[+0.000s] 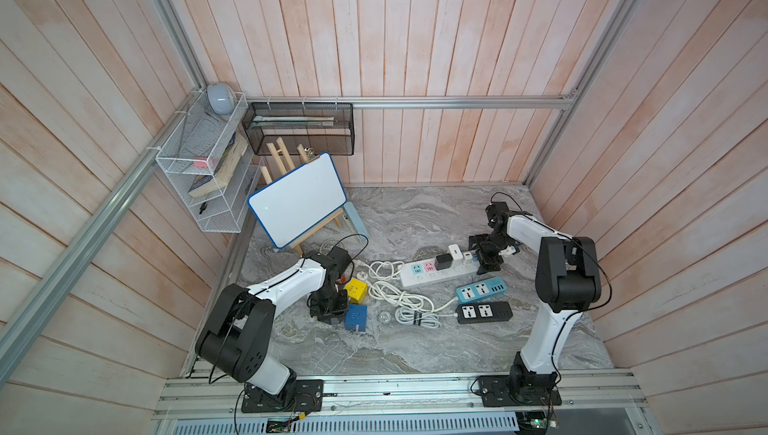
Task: Pull the plug off the socket
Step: Place the plug at the center of the board.
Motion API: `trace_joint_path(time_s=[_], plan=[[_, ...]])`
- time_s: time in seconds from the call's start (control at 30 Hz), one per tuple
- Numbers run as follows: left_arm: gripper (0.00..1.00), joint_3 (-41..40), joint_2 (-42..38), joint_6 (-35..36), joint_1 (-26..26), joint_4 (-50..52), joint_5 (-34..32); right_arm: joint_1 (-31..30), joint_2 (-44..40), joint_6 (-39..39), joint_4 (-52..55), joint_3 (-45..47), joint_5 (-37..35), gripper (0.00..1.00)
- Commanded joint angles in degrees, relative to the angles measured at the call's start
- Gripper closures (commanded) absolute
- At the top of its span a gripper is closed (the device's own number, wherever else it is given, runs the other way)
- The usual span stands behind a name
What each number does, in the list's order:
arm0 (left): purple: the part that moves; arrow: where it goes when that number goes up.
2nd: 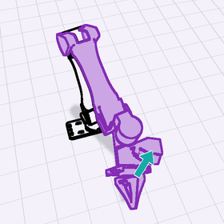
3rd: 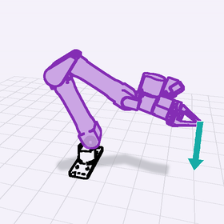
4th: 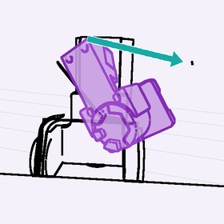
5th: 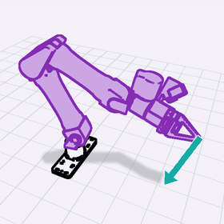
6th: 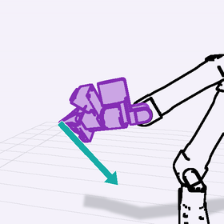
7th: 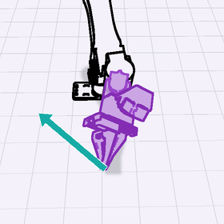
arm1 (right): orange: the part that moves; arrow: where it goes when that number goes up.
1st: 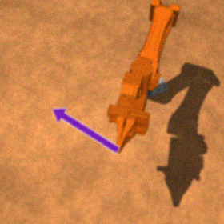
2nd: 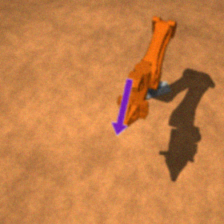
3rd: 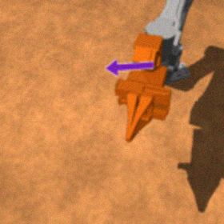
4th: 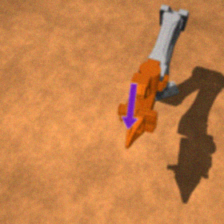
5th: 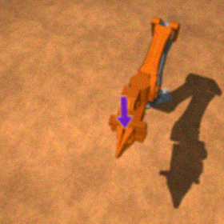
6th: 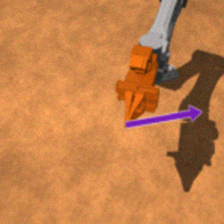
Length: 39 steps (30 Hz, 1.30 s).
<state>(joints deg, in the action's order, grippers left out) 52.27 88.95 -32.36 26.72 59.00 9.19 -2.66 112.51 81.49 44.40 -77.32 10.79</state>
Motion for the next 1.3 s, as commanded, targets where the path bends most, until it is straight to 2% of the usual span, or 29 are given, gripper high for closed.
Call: trace_joint_path(time_s=[0.0,0.3,0.63,0.77,0.9,1.0,1.1,1.27], plan=[[0.70,-0.7,0.7,0.8,-0.3,-0.9,0.7,-0.7,4.8,0.0,-5.8,1.3,-3.1,1.00],[0.55,-0.4,0.3,1.3,-0.3,-0.6,0.3,-0.9,4.7,0.2,-6.1,1.7,-3.1,1.00],[0.54,2.2,-1.8,0.6,-0.2,1.6,-1.8,-0.9,4.6,0.3,-6.3,1.6,-3.0,1.00],[0.53,6.3,-4.2,0.3,-0.2,3.6,-3.7,-1.0,4.6,0.2,-6.3,1.6,-3.1,1.00],[0.42,14.6,-6.4,1.5,-0.2,4.7,-6.4,-0.9,4.4,0.2,-6.2,1.8,-3.0,1.00],[0.39,21.7,-6.3,4.8,0.1,2.9,-6.7,-1.0,4.3,0.2,-6.2,1.8,-3.0,1.00],[0.37,25.8,-6.1,9.4,1.5,-3.3,-5.3,-1.0,4.2,0.3,-6.3,1.7,-2.8,1.00],[0.33,27.5,-4.4,22.1,6.8,-20.4,-1.3,-0.9,4.0,0.4,-6.1,1.6,-2.6,1.00]])
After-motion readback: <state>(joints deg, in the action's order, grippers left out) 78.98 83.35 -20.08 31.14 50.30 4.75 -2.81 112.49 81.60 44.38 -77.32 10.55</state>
